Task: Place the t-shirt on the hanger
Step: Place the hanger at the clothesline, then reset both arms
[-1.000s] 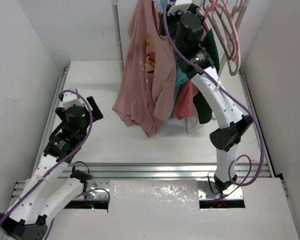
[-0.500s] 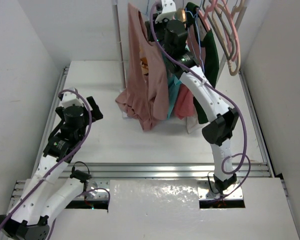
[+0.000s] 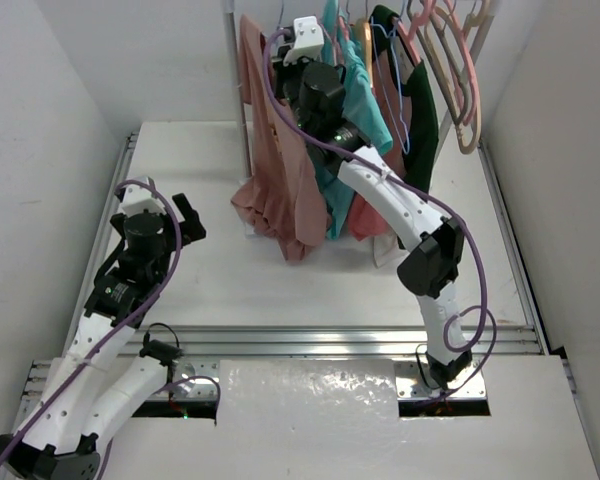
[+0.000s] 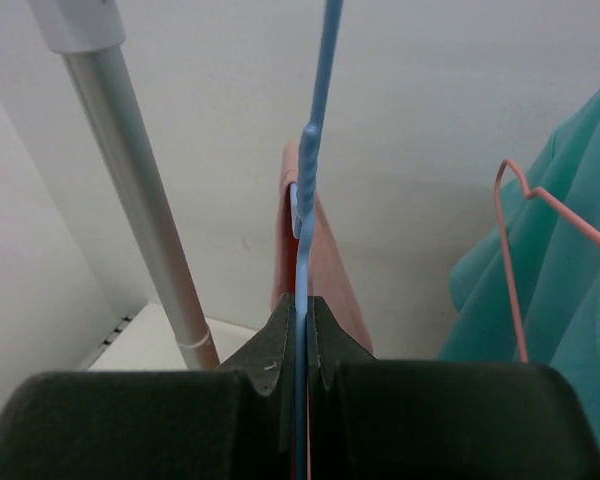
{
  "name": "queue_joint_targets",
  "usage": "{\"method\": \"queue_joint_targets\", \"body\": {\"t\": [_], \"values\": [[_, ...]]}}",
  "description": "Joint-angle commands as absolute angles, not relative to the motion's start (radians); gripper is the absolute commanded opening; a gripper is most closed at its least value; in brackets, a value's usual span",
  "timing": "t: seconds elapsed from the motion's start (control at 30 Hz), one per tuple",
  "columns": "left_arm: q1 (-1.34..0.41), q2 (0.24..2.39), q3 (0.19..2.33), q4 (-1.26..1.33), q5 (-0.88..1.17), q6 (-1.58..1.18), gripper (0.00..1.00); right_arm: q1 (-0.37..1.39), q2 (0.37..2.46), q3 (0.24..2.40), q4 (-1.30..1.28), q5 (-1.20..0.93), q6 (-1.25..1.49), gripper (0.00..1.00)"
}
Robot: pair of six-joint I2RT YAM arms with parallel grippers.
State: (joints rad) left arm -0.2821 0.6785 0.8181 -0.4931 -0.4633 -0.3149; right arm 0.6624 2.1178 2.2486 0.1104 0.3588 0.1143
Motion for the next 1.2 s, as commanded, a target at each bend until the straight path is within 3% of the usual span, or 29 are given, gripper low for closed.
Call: {"method": "queue_joint_targets", "body": {"t": [0.0, 0.07, 0.13, 0.17, 0.33, 0.5, 0.6, 0.63, 0.67, 0.9, 1.17], "values": [[-0.268, 0.663, 0.816, -0.443, -0.445, -0.304, 1.00, 0.695, 2.057, 2.235, 0.199, 0.431, 0.090, 0.00], [-0.270, 0.664, 0.816, -0.442, -0.442, -0.302, 1.00, 0.696, 2.043, 2.217, 0.201, 0.440, 0.097, 0.00], [-0.268, 0.663, 0.816, -0.442, -0.439, -0.302, 1.00, 0.698, 2.020, 2.188, 0.210, 0.437, 0.100, 0.11], [-0.268, 0.663, 0.815, -0.442, -0.439, -0.304, 1.00, 0.698, 2.010, 2.177, 0.210, 0.434, 0.098, 0.11], [-0.265, 0.663, 0.815, -0.442, -0.442, -0.304, 1.00, 0.698, 1.951, 2.111, 0.222, 0.423, 0.084, 0.59], [-0.255, 0.669, 0.815, -0.442, -0.452, -0.305, 1.00, 0.698, 1.901, 2.088, 0.199, 0.379, 0.058, 0.67], [-0.247, 0.672, 0.821, -0.449, -0.482, -0.314, 1.00, 0.698, 1.859, 2.086, 0.138, 0.364, 0.055, 0.83], [-0.244, 0.667, 0.821, -0.452, -0.492, -0.321, 1.00, 0.698, 1.820, 2.076, 0.123, 0.359, 0.057, 0.95], [-0.235, 0.661, 0.822, -0.457, -0.512, -0.322, 1.00, 0.698, 1.792, 2.028, 0.095, 0.354, 0.066, 0.99], [-0.221, 0.618, 0.844, -0.495, -0.618, -0.340, 1.00, 0.709, 1.435, 1.680, -0.087, 0.170, 0.092, 0.99], [-0.221, 0.566, 0.887, -0.578, -0.652, -0.399, 1.00, 0.724, 0.972, 1.330, -0.490, 0.257, 0.184, 0.99]]}}
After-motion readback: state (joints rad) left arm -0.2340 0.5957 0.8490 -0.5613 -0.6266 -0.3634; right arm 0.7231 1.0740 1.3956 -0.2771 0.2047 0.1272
